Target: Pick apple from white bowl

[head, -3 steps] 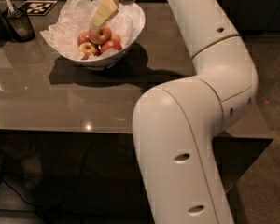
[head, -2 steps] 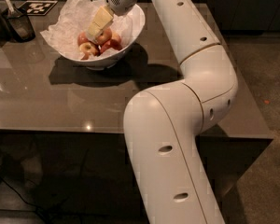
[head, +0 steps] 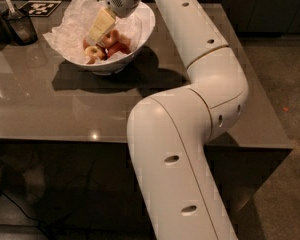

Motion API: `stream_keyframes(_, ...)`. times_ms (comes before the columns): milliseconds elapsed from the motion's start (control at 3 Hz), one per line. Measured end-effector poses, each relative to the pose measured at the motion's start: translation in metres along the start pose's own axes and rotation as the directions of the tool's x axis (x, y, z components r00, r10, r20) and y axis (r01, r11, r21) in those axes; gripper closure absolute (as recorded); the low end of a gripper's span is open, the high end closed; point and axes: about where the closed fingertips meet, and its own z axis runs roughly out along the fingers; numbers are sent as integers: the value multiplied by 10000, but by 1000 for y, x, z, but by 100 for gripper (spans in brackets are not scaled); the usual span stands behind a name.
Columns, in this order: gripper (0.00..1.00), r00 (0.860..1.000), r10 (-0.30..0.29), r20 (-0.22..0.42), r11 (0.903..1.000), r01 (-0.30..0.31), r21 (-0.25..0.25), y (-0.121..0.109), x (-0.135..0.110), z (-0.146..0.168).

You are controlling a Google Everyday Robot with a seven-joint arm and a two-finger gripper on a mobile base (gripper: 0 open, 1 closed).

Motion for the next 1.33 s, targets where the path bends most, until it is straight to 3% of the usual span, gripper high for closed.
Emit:
stream_keyframes(333,0,9992,-388,-22,9992,387,-109,4,-4,6)
stream_keyframes(1000,41,9992,-388,-22,9992,387,-109,4,-4,6)
stream_keyframes(1333,72,9992,-388,-22,9992,387,-109,4,-4,6)
